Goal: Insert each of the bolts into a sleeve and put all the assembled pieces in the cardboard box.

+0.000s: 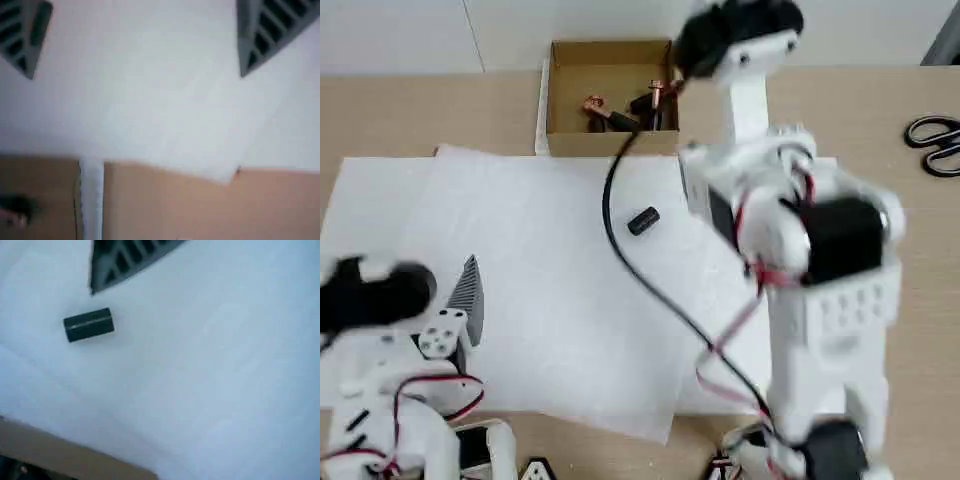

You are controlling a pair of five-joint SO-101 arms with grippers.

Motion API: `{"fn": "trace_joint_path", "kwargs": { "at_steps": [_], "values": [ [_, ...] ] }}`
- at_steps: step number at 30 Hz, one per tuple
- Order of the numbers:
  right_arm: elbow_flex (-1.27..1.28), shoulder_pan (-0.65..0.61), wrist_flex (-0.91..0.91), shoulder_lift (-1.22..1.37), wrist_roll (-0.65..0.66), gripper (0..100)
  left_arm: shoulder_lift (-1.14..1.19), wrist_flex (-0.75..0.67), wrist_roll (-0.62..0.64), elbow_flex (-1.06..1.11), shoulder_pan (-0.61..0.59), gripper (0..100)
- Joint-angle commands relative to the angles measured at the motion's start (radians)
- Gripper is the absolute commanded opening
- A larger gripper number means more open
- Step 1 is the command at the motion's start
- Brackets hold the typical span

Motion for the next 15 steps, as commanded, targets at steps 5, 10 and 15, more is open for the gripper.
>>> {"fn": "trace_joint_path", "kwargs": {
  "at_steps": [5, 10, 15],
  "values": [
    [0.542, 0.035, -0.16, -0.406, 0.005, 12.9, -0.166, -0.209, -0.009, 0.232, -0.008, 25],
    [1.033, 0.128, -0.481, -0.676, 0.011, 12.9, -0.183, -0.276, -0.006, 0.335, -0.005, 25],
    [1.479, 0.193, -0.843, -0.949, 0.012, 12.9, -0.184, -0.373, -0.006, 0.492, -0.003, 25]
  ]
}}
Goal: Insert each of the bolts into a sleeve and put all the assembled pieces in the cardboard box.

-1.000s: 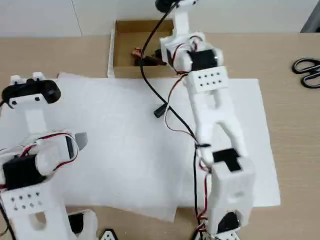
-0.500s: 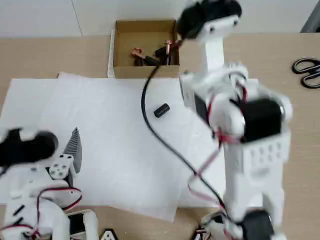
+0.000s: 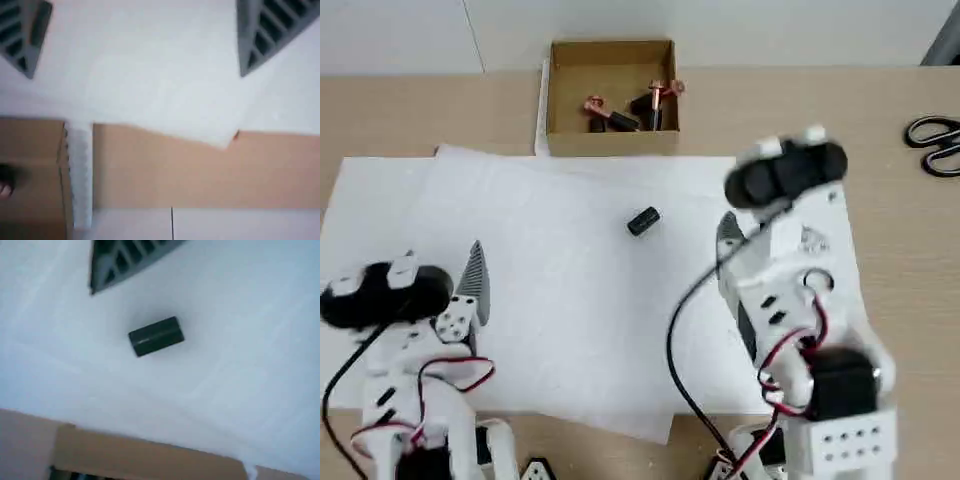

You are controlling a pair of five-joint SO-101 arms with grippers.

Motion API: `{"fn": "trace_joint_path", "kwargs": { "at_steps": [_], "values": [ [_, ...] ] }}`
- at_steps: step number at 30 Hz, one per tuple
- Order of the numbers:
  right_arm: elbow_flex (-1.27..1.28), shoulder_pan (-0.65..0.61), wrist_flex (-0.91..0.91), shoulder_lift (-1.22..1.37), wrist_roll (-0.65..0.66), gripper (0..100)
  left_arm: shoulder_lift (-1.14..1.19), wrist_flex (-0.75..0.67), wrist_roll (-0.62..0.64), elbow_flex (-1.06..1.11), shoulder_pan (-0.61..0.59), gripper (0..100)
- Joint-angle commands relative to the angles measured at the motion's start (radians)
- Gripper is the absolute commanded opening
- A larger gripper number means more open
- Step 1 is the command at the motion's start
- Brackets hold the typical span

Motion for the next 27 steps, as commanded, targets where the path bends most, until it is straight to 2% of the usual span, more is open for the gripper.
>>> {"fn": "trace_joint_path", "kwargs": {
  "at_steps": [1, 7, 11, 13, 20, 27],
  "values": [
    [0.328, 0.039, -0.28, -0.202, 0.012, 12.9, -0.011, -0.072, -0.006, 0.073, -0.003, 25],
    [0.735, 0.081, -0.615, -0.492, 0.014, 12.7, -0.011, -0.084, -0.005, 0.156, -0.002, 25],
    [0.89, 0.081, -0.659, -0.659, 0.014, 12.8, -0.011, -0.08, -0.003, 0.209, -0.002, 25],
    [0.922, 0.082, -0.661, -0.659, 0.014, 12.9, -0.011, -0.08, -0.003, 0.237, -0.002, 25],
    [0.928, 0.081, -0.622, -0.572, 0.014, 12.8, -0.011, -0.08, -0.008, 0.355, 0.032, 25],
    [0.927, 0.077, -0.237, -0.541, 0.012, 12.7, -0.012, -0.095, -0.009, 0.427, 0.064, 25]
  ]
}}
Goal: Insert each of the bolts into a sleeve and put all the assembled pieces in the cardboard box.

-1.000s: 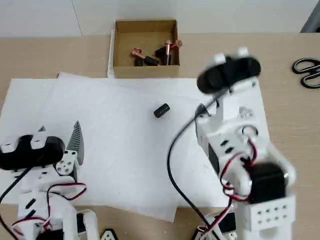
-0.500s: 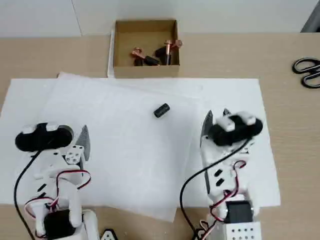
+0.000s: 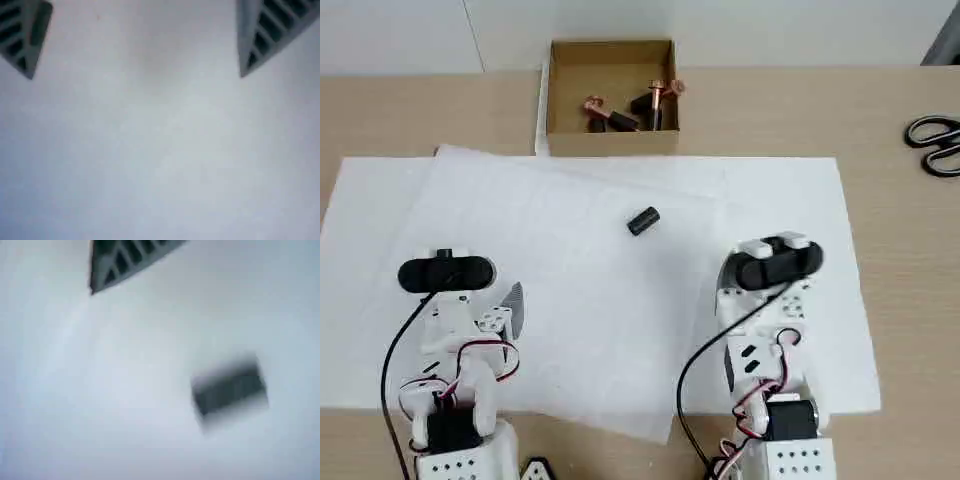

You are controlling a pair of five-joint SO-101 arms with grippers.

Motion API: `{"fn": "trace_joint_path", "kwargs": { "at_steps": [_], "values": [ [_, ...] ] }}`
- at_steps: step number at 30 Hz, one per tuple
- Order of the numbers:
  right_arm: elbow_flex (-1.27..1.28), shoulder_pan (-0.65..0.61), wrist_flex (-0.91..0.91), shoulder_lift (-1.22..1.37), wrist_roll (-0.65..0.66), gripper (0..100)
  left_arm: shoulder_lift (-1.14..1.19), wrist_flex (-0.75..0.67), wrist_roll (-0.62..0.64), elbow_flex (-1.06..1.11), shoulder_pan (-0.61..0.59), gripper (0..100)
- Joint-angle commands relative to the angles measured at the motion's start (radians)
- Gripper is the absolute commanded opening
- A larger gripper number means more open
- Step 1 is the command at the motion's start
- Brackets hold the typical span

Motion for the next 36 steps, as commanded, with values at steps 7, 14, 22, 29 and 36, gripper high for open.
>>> {"fn": "trace_joint_path", "kwargs": {
  "at_steps": [7, 14, 22, 29, 36],
  "values": [
    [0.005, 0.004, 0.243, -0.091, 0.012, 12.7, -0.012, -0.06, -0.006, 0.013, 0.009, 25],
    [0.003, 0.002, 0.275, -0.117, 0.012, 12.7, -0.012, -0.063, -0.008, 0.013, 0.003, 25],
    [0.003, 0.002, 0.275, -0.117, 0.012, 12.7, -0.012, -0.063, -0.008, 0.013, 0.003, 25],
    [0.003, 0.002, 0.275, -0.117, 0.012, 12.7, -0.012, -0.063, -0.008, 0.013, 0.003, 25],
    [0.003, 0.002, 0.275, -0.117, 0.012, 12.7, -0.012, -0.063, -0.008, 0.013, 0.003, 25]
  ]
}}
